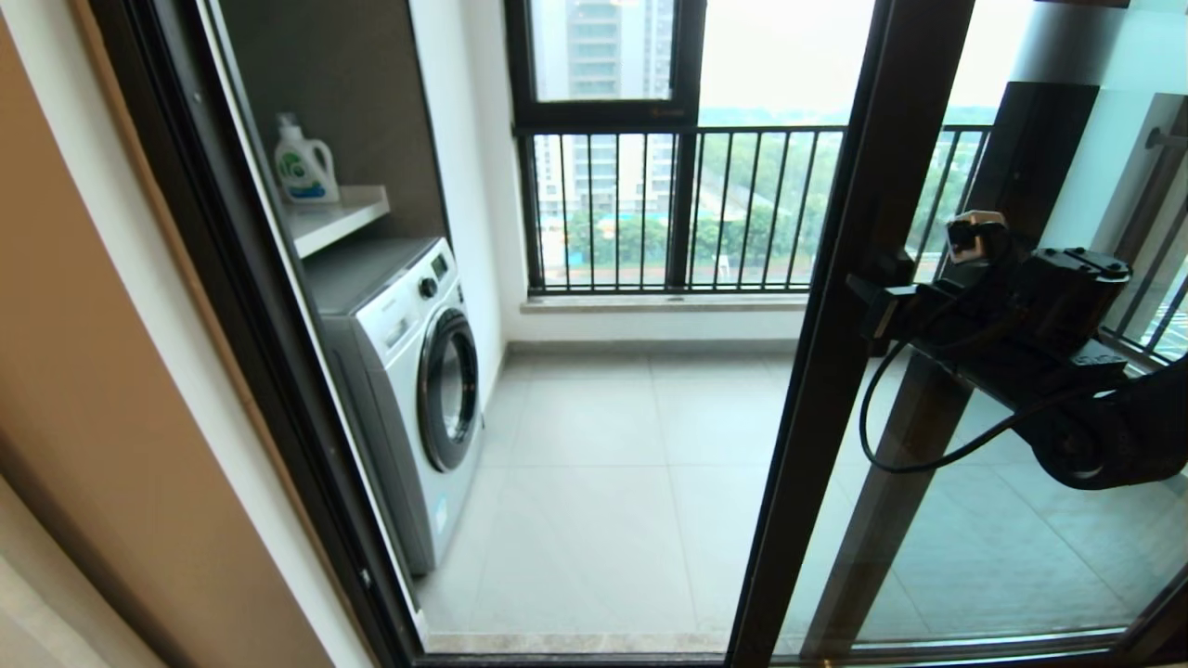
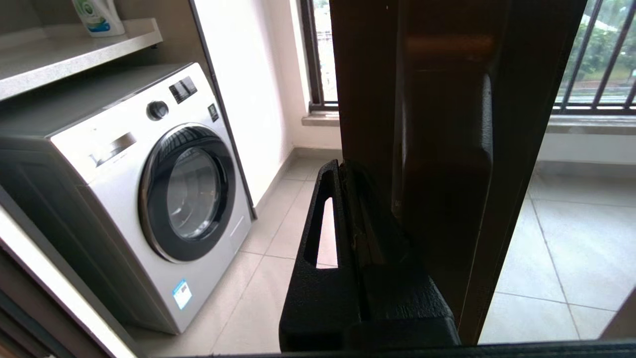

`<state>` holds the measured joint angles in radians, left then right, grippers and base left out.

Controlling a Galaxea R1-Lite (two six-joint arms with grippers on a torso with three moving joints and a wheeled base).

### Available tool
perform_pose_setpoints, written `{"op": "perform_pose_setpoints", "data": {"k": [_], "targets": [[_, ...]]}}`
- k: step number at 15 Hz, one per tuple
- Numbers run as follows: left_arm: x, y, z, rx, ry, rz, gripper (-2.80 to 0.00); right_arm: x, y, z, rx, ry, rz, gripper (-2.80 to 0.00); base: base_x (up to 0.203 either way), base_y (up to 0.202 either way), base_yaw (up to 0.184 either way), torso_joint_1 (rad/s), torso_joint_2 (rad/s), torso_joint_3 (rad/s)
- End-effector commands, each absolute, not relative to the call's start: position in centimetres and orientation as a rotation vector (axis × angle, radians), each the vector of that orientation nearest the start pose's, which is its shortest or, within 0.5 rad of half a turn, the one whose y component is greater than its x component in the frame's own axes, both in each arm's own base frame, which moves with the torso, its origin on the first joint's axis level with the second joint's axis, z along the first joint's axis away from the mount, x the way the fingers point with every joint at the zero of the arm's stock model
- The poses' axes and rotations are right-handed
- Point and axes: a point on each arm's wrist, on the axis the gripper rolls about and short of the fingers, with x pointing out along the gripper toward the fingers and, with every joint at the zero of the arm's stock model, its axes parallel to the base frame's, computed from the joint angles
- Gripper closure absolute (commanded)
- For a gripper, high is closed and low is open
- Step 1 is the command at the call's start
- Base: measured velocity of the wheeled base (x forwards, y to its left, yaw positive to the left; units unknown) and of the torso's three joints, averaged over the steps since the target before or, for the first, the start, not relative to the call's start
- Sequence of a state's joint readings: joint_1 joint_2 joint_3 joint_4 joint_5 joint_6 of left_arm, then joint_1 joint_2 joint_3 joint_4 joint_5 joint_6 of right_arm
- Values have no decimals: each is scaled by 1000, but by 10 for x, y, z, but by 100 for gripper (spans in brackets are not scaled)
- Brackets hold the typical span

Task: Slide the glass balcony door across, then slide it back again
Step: Open the slid door

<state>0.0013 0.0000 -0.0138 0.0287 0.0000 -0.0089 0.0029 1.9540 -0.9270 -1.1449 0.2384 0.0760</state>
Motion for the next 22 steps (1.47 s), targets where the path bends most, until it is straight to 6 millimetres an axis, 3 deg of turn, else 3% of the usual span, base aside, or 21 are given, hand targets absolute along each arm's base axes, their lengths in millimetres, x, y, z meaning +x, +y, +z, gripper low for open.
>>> {"op": "perform_pose_setpoints", "data": {"k": [1, 15, 22], "targets": [[-24, 0, 76, -9, 17, 2, 0, 368, -9, 181, 57, -117, 226, 0, 0, 0, 0, 0, 0, 0], [-24, 0, 76, -9, 17, 2, 0, 357, -89, 181, 15, -116, 151, 0, 0, 0, 0, 0, 0, 0], [-24, 0, 76, -9, 17, 2, 0, 354, -106, 179, 12, -113, 123, 0, 0, 0, 0, 0, 0, 0]]}}
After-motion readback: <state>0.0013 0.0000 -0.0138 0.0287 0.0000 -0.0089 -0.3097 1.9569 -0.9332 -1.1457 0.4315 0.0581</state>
